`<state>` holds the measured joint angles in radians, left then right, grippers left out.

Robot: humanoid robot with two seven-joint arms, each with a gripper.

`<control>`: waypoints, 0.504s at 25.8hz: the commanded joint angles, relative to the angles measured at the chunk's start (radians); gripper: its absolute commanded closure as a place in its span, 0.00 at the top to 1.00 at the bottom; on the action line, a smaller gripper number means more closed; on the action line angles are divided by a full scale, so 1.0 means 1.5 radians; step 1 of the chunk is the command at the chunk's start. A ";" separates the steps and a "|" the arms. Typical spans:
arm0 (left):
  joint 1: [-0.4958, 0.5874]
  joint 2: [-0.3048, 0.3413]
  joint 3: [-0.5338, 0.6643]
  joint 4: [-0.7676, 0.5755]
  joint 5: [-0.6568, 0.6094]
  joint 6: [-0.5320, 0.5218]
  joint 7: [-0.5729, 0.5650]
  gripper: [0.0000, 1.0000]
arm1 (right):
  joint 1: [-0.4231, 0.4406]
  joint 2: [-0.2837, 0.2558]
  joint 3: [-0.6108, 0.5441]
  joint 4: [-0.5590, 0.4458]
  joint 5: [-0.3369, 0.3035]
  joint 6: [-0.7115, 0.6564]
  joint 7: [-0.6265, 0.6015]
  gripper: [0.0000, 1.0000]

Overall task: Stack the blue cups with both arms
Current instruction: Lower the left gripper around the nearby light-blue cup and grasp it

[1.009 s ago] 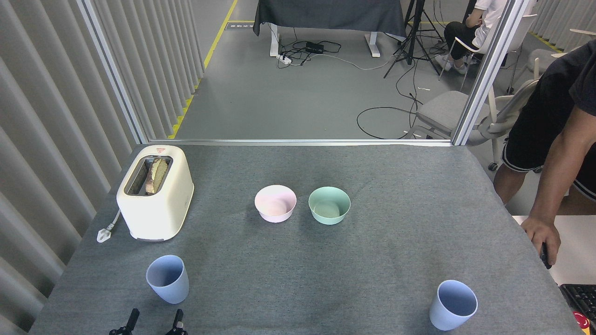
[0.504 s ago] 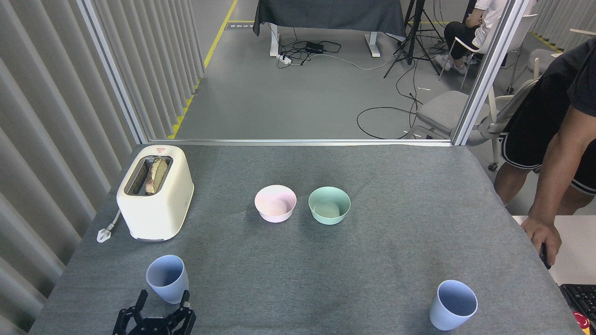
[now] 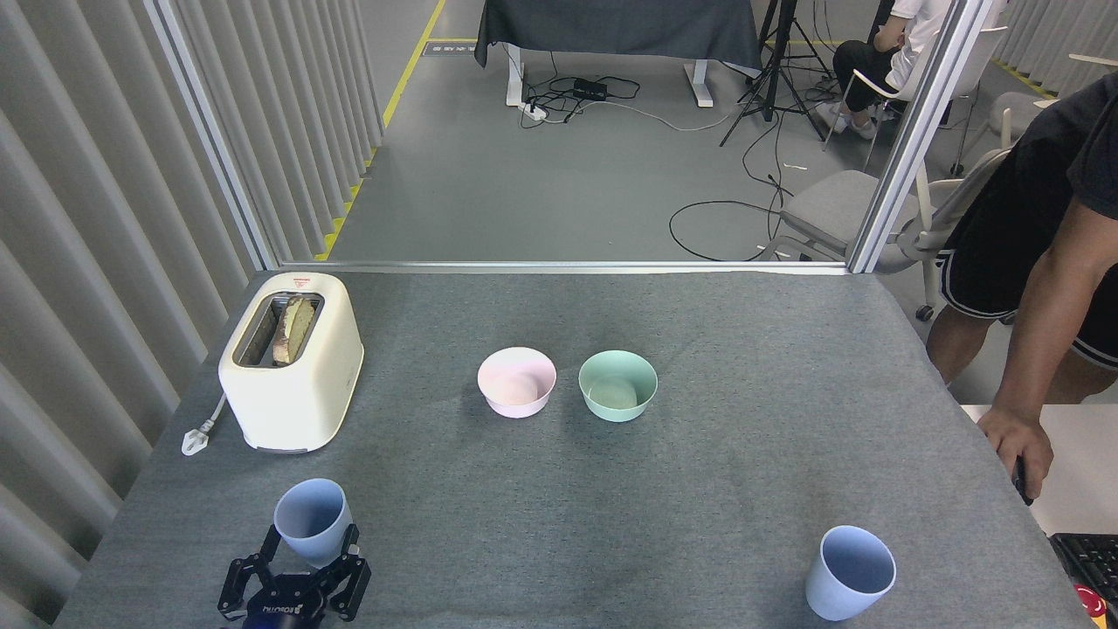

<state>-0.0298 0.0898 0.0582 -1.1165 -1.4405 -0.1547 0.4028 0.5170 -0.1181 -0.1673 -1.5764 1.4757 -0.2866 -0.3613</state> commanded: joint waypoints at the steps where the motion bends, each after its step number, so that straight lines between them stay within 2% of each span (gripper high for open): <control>1: -0.024 -0.002 0.000 0.026 0.000 0.000 0.000 1.00 | 0.001 0.000 0.001 0.001 0.000 0.000 0.000 1.00; 5: -0.053 0.000 0.000 0.061 0.002 0.000 0.000 1.00 | 0.001 0.000 0.002 0.001 0.000 0.000 -0.002 1.00; 6: -0.054 0.003 0.000 0.061 0.003 0.000 0.000 0.96 | 0.001 0.000 0.002 0.001 0.000 0.000 -0.002 1.00; 7: -0.053 0.004 0.000 0.059 0.002 -0.001 0.000 0.84 | 0.001 0.000 0.002 0.001 0.000 0.000 -0.002 1.00; 9: -0.048 0.004 0.000 0.053 -0.001 -0.008 0.000 0.53 | 0.001 0.000 0.002 0.002 0.000 0.001 -0.002 1.00; 10: -0.048 0.004 -0.001 0.051 0.000 -0.008 0.000 0.49 | 0.001 0.000 0.002 0.003 0.001 0.001 -0.003 1.00; 13: -0.044 0.003 -0.003 0.011 -0.001 -0.016 0.001 0.50 | 0.001 0.000 0.003 0.005 0.001 0.001 -0.003 1.00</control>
<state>-0.1005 0.0946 0.0570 -1.0525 -1.4408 -0.1682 0.4033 0.5184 -0.1181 -0.1634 -1.5717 1.4769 -0.2861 -0.3636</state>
